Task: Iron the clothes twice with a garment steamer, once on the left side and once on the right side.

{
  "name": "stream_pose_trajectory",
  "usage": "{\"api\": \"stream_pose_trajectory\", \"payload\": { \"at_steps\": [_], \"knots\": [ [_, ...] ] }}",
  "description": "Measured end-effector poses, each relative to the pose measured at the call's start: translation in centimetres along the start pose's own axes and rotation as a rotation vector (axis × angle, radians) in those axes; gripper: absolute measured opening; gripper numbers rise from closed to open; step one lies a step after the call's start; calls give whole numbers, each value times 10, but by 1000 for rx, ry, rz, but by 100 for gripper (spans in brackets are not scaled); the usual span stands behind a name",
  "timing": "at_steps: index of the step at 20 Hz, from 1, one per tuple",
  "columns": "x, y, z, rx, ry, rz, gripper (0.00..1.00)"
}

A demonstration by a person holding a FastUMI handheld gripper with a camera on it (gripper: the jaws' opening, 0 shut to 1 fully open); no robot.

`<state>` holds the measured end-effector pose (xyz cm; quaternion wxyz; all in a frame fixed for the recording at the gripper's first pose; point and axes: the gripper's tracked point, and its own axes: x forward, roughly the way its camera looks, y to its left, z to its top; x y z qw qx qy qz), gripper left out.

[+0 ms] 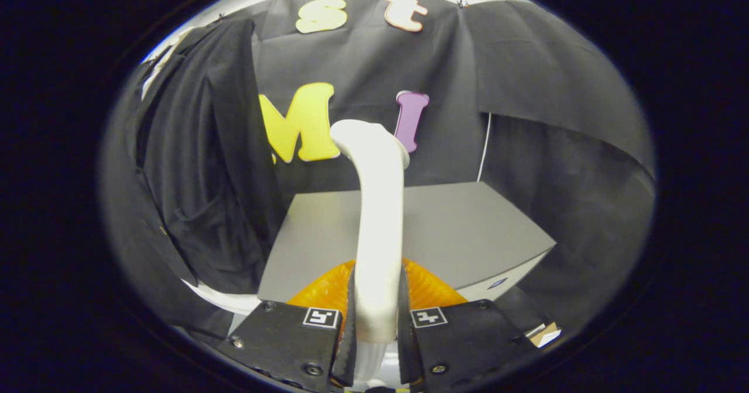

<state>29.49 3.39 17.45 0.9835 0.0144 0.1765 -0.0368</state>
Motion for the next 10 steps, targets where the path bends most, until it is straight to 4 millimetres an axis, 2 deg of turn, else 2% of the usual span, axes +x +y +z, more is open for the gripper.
{"api": "stream_pose_trajectory", "payload": {
  "at_steps": [2,8,10],
  "knots": [
    [-32,11,10,-14,-61,-11,31],
    [-95,53,42,-47,-278,-72,31],
    [-112,67,47,-62,-336,-98,31]
  ]
}}
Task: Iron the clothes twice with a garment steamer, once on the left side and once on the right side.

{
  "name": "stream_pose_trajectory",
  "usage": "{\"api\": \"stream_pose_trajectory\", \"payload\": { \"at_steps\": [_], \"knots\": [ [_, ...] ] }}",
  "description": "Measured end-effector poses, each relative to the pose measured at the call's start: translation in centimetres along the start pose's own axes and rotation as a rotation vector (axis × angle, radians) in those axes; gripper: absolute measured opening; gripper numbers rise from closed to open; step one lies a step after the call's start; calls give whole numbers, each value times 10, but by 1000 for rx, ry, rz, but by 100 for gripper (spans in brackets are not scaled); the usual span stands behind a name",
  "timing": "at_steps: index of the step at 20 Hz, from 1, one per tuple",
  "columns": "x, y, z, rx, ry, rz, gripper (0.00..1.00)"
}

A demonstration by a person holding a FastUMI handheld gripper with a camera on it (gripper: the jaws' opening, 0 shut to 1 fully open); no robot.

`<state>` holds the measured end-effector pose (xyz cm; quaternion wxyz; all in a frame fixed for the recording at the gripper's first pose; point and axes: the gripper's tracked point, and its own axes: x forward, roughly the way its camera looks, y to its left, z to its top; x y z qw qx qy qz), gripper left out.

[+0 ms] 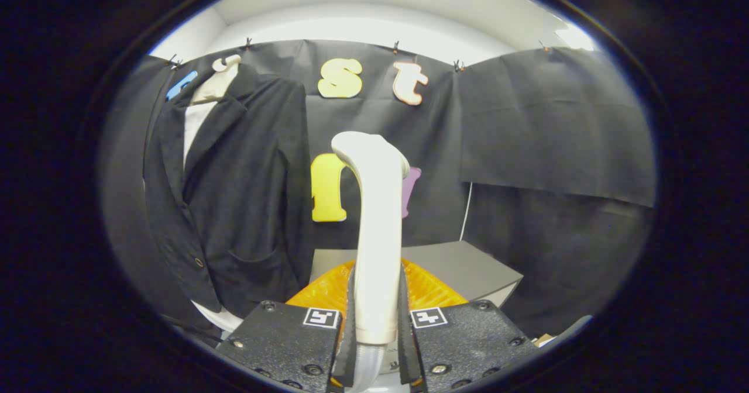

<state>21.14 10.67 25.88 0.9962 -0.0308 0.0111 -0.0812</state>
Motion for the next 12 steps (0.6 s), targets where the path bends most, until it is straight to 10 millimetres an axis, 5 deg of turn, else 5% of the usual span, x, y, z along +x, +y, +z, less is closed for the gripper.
{"api": "stream_pose_trajectory", "payload": {
  "at_steps": [4,12],
  "knots": [
    [-27,30,22,-17,-88,-19,31],
    [-32,84,79,-84,-291,-34,31]
  ]
}}
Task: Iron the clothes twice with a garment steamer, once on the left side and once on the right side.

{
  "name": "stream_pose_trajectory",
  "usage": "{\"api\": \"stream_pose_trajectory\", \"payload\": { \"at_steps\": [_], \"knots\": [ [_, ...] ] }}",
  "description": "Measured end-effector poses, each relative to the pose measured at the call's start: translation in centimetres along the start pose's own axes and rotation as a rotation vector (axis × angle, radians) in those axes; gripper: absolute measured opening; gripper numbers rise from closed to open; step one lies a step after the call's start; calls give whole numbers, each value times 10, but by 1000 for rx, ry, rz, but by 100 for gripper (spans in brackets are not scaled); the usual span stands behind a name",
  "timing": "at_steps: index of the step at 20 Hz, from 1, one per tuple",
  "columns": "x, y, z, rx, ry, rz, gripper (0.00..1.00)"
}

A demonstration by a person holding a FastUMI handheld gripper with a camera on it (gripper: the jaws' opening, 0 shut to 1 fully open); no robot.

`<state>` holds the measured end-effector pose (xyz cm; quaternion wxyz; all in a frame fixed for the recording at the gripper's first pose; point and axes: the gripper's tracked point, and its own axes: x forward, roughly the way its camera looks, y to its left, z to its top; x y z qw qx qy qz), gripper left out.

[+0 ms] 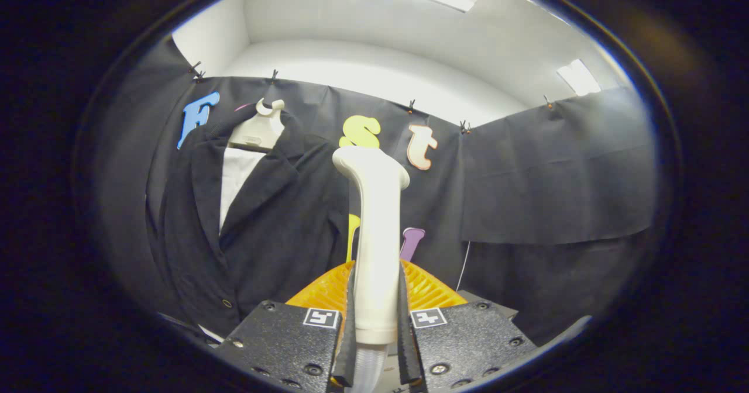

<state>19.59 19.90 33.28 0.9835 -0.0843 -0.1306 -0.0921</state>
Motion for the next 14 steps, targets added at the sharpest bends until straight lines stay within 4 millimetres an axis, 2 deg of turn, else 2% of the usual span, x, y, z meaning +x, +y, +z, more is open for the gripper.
{"api": "stream_pose_trajectory", "payload": {
  "at_steps": [2,5,11,14],
  "knots": [
    [6,11,8,-3,-42,4,31],
    [24,34,19,2,-74,39,31],
    [43,56,43,-3,-145,37,31],
    [50,74,45,-20,-157,59,31]
  ]
}}
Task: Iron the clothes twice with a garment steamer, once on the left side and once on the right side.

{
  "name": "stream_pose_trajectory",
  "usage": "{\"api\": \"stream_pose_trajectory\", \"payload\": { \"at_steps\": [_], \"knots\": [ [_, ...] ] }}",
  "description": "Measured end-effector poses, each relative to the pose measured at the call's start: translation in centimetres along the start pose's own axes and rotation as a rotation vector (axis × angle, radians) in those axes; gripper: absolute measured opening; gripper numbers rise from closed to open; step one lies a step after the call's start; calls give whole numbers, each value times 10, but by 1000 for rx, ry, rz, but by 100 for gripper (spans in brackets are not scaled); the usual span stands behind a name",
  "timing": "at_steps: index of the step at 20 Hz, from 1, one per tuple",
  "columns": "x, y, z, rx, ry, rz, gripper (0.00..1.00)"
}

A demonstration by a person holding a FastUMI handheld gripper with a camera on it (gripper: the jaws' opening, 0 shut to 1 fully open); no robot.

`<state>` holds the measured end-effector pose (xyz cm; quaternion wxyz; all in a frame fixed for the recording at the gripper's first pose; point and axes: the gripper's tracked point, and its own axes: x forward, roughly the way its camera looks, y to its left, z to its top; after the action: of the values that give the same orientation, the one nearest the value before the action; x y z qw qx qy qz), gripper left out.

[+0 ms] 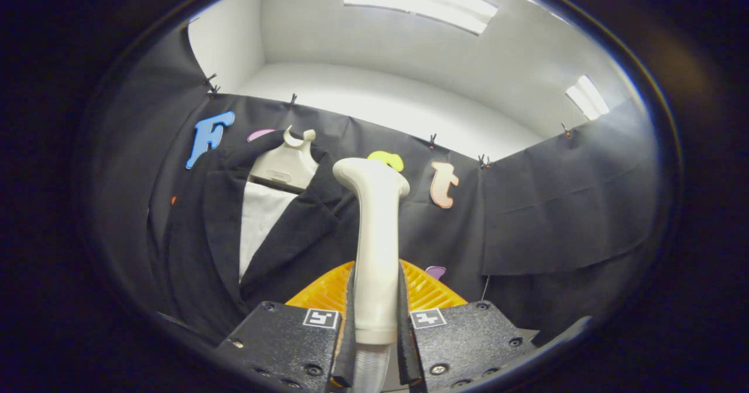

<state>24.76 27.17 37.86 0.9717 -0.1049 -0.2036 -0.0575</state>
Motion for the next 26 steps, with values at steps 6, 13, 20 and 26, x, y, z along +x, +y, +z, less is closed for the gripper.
{"api": "stream_pose_trajectory", "payload": {
  "at_steps": [6,13,20,26],
  "knots": [
    [4,23,-31,-6,66,41,32],
    [-14,24,-58,4,103,55,32],
    [-45,27,-92,21,173,93,31],
    [-68,34,-125,8,227,120,31]
  ]
}}
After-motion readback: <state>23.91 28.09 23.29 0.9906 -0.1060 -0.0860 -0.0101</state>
